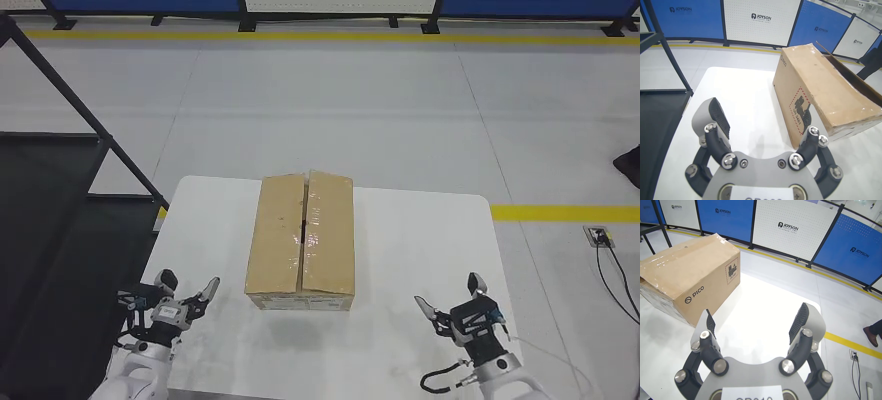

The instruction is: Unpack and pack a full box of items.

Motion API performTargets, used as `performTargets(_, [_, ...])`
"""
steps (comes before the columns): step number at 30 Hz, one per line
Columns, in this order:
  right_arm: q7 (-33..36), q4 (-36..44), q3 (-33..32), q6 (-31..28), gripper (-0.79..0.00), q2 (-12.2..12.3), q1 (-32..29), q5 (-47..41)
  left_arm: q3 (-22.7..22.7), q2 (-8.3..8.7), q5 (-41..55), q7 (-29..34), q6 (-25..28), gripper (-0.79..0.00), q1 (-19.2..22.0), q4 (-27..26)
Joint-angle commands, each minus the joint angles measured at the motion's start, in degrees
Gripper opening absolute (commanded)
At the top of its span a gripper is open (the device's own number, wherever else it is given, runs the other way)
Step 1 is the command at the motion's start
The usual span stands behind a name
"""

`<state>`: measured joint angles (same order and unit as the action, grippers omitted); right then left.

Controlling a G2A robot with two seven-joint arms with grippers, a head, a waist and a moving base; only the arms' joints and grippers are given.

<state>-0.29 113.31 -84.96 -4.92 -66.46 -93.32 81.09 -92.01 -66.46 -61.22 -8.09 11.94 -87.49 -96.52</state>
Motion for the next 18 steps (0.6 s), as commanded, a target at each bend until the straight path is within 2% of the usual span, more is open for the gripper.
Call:
performTargets(1, [-0.52, -0.05, -0.08, -0.04, 0.0, 0.01, -0.04, 0.0, -0.02, 0.01, -0.08, -0.06, -0.03, 0.0, -0.06, -0.03])
performTargets(7, [-0.52, -0.05, -0.08, -0.04, 0.0, 0.01, -0.04, 0.0, -0.02, 0.01, -0.08, -0.06, -0.03, 0.0, -0.06, -0.03])
performTargets(10, [-0.87, -0.75, 0.3, 2.7, 0.0, -0.3, 0.79, -1.46, 0.43, -0.09, -0.25, 1.17, -1.22, 0.0, 0.81, 0.3])
performTargets(15, [-0.24, -0.39, 7.69, 7.45, 0.0, -1.0, 4.61, 10.09, 4.67, -0.61, -4.93, 3.53, -5.72, 0.0, 5.41, 4.1])
performTargets(18, [0.5, -1.01, 12.61, 10.44, 0.0, -1.68, 7.23, 14.92, 7.38, -1.06, -6.24, 2.53, -6.78, 0.0, 7.89, 6.96])
